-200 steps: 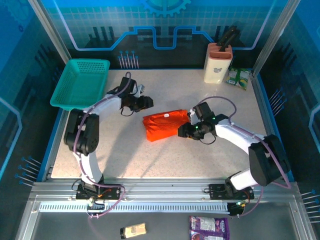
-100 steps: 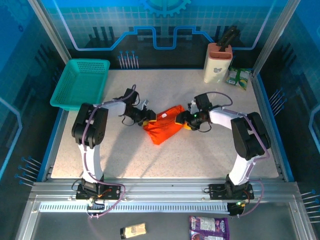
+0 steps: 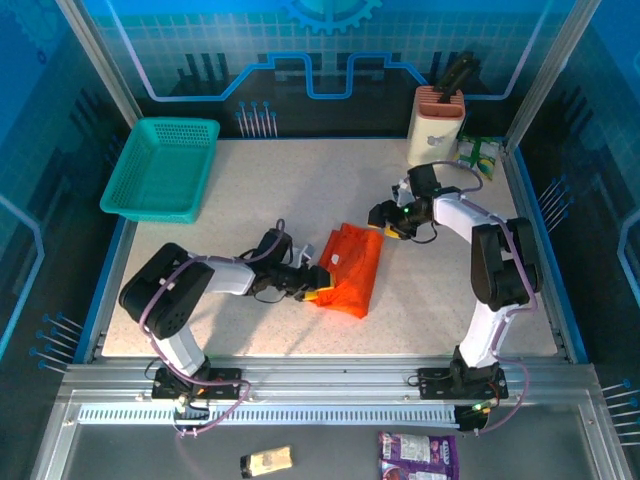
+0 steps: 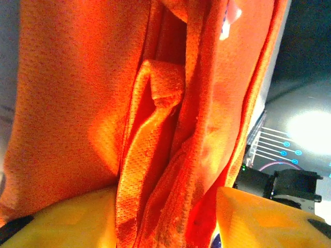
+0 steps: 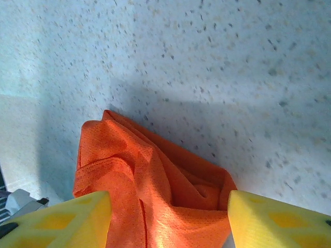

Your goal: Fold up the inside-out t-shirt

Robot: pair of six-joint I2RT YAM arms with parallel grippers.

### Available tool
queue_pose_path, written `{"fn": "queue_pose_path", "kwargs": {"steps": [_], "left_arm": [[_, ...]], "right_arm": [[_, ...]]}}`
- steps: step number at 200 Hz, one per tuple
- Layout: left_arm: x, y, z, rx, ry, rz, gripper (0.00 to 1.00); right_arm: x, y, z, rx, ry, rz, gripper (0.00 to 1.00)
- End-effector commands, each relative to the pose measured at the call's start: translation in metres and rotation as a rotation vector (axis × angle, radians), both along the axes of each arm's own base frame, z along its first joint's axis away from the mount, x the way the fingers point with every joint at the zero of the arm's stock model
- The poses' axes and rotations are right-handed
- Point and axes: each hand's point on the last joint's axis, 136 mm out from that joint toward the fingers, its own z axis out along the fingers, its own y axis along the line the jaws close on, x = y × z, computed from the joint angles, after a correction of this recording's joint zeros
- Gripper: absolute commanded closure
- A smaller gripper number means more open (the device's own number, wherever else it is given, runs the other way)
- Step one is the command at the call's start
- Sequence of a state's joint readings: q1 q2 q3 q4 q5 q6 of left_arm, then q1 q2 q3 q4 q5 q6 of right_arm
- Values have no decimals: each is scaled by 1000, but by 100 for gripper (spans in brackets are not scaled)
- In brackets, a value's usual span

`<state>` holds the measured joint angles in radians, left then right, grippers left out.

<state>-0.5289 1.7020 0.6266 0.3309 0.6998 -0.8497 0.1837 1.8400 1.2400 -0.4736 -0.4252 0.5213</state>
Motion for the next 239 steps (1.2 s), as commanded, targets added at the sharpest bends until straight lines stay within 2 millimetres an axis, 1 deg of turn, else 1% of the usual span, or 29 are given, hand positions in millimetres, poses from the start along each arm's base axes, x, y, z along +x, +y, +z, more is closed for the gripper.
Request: {"fn": "queue_pose_path", "kwargs": {"steps": [1,13,31,44,57,73,90,110,129,150,173,181,191,208,222,239], "left_arm": [[7,7,14,12,-23,106,49],[7,22,14,106,-51,134,47],[15,40,27,208,-125,156,44],[23,51,35,258,-158,172,43],[29,63,35,309,-158,183,42],[38,67,31,316,-132,173,44],[44,60,24,286,-107,126,46],[47,45,16,222,-77,82,48],[47,36,8,162,-45,72,49],[41,28,3,121,-30,73,49],[32,15,3,76,-26,75,49],[28,10,4,61,-29,73,50],[21,2,5,42,-23,68,49],[11,-9,6,6,-16,70,50],[5,-14,11,-26,-21,84,50],[3,-6,13,-19,-34,128,50]], "right_arm": [[-26,-6,26,-81,-20,52,39],[-38,-3,29,-108,-19,74,39],[-60,7,29,-123,-5,107,39],[-76,12,25,-132,19,124,39],[-88,15,20,-142,35,126,39],[-97,10,11,-174,62,98,39],[-99,8,-1,-173,80,70,39],[-92,21,-7,-109,76,78,39],[-77,29,-12,-82,71,84,39],[-56,37,-15,-57,50,94,39],[-30,45,-11,-28,20,122,39],[-21,49,-6,-17,1,132,39],[-13,48,-5,-18,-2,135,40],[-7,39,2,-67,-2,136,40],[-11,26,8,-136,0,129,41],[-22,15,21,-216,-4,134,42]]}}
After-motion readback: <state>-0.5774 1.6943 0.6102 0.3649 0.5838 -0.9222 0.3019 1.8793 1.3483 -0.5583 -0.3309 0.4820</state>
